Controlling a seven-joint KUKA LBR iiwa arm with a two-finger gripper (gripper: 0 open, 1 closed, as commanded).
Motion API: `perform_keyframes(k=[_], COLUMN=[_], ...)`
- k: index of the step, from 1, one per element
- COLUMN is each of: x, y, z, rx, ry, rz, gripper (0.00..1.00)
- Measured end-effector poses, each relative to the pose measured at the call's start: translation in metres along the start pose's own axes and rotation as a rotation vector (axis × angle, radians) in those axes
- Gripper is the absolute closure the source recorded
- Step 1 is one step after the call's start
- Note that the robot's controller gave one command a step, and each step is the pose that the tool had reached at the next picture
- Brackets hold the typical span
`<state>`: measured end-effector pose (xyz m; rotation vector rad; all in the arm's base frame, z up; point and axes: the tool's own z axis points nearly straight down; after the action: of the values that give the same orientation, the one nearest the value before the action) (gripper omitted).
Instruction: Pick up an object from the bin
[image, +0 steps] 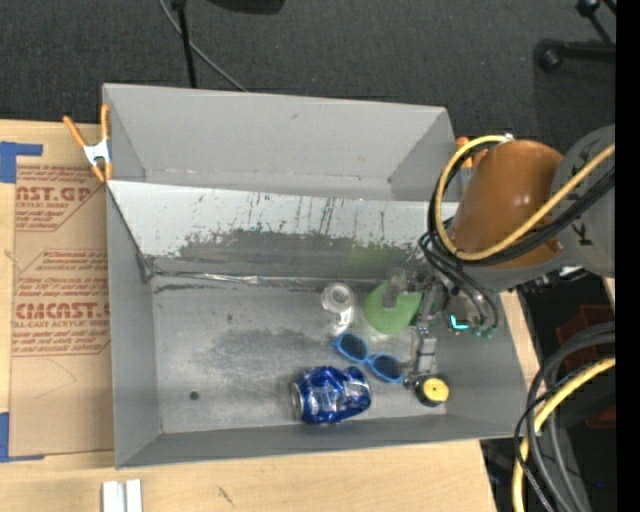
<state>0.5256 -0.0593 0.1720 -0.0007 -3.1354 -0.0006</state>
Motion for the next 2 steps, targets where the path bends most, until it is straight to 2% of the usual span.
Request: perform_keyframes(k=[1, 2], x=[0.029, 0.045], y=[0.084, 0.094], z=[0.051, 0.057], rx=[-0.003, -0.001], ry=[0.000, -0.005], rz=[-0.099, 0.011], gripper=[0.00, 0.00])
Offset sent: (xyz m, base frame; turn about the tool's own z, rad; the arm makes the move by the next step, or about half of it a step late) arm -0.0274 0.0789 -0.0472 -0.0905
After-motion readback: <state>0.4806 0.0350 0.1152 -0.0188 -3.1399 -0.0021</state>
